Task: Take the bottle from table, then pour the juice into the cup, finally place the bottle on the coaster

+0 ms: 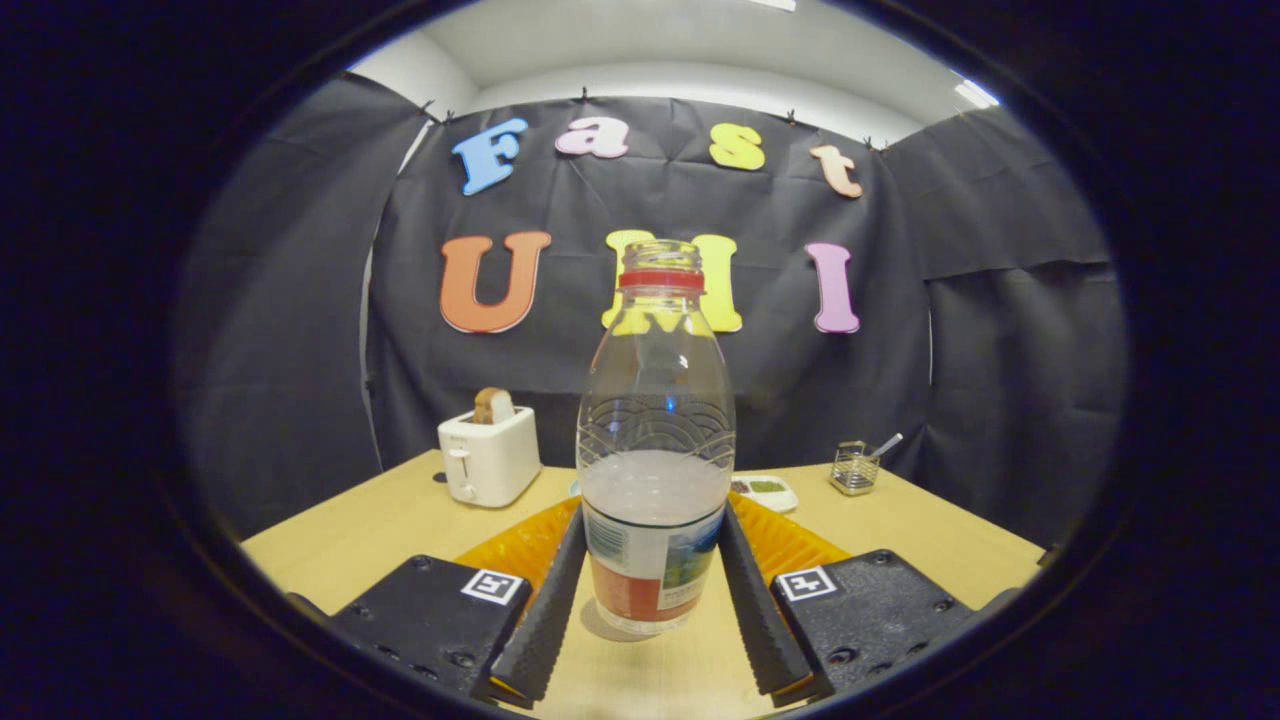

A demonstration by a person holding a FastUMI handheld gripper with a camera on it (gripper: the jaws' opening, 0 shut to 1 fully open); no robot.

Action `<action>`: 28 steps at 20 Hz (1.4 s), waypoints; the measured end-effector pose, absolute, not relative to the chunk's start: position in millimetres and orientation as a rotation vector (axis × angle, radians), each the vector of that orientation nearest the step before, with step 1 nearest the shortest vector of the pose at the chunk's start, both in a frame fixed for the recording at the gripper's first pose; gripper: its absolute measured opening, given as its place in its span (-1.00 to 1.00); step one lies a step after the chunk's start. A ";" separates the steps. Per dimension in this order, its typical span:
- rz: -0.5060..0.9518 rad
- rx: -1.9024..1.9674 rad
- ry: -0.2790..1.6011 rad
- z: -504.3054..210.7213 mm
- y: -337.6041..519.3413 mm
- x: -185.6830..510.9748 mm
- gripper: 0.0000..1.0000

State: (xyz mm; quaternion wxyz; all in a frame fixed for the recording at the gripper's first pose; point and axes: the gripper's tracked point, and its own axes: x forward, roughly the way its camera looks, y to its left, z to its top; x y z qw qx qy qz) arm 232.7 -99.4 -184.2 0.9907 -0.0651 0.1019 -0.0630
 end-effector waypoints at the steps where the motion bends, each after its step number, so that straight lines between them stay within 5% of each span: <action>1: -0.125 -0.120 0.213 -191.2 -99.5 242.9 0.55; 12: -0.074 -0.155 0.355 -291.2 -87.7 289.7 0.57; 22: -0.065 -0.144 0.362 -311.4 -95.6 303.0 0.60; 28: -0.064 -0.124 0.365 -305.1 -98.4 295.3 1.00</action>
